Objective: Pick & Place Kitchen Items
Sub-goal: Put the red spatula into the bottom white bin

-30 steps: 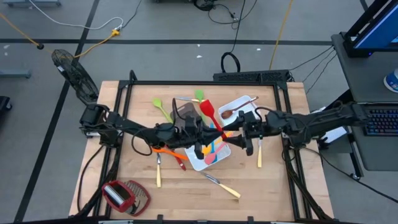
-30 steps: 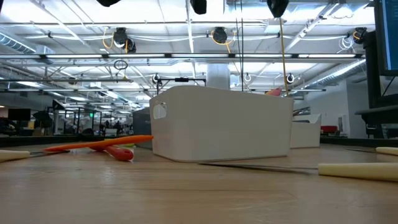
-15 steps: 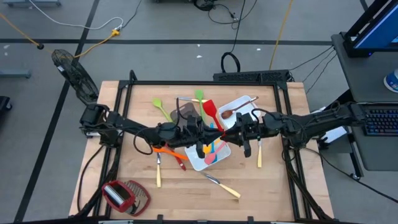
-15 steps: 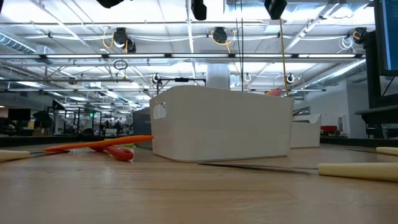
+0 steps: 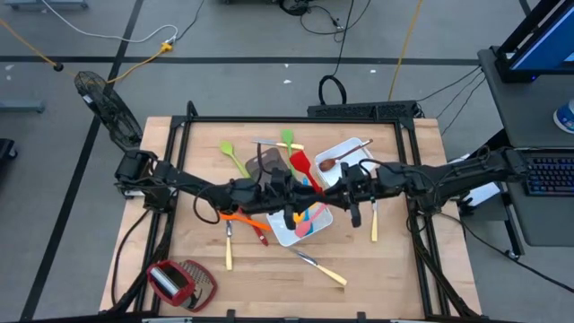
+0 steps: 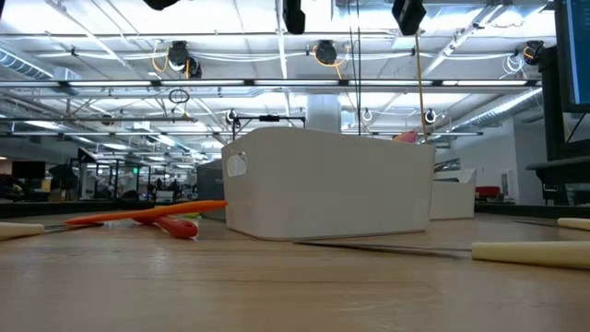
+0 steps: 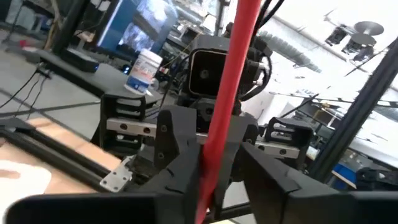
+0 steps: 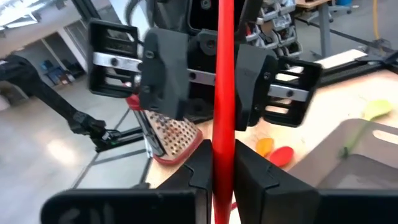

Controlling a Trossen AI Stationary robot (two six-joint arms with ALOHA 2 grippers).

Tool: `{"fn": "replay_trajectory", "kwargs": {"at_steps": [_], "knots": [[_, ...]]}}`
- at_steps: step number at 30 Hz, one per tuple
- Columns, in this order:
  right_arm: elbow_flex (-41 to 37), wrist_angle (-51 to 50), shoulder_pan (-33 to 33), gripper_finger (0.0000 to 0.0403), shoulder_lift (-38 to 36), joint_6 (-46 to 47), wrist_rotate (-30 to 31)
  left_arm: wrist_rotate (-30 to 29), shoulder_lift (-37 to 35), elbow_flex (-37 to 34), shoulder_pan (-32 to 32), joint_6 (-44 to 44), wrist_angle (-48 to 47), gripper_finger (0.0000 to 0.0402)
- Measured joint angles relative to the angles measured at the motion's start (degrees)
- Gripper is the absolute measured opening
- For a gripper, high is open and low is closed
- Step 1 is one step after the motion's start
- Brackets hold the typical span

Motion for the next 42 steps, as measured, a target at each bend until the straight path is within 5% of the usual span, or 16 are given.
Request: {"fn": "replay_trajectory", "kwargs": {"at_steps": [7,11,16,22,32,42], "knots": [[0.0,-5.1,-1.2,0.0026,-1.6,-1.6,1.2,-1.3,-0.1,0.0,-0.3,-6.2,-6.9,0.0199],[0.0,-7.9,-2.8,0.0026,-4.3,-4.3,2.6,4.2,-0.5,0.0,-0.4,-8.0,-10.7,0.023],[0.0,-12.9,-3.9,0.0026,-7.8,-11.0,7.5,10.3,-2.0,-0.1,-0.3,-16.7,-17.2,0.0242],[0.0,-21.2,-3.6,0.0026,-9.9,-23.0,18.1,10.3,-2.4,-0.1,-0.7,-20.2,-20.2,0.0243],[0.0,-30.8,0.5,0.0026,-9.3,-37.7,36.0,-1.6,-11.3,0.0,-0.7,-15.0,-35.1,0.0244],[0.0,-30.8,6.4,0.0026,-3.0,-62.6,40.4,-15.8,-21.8,0.0,-0.2,-16.7,-56.2,0.0244]]}}
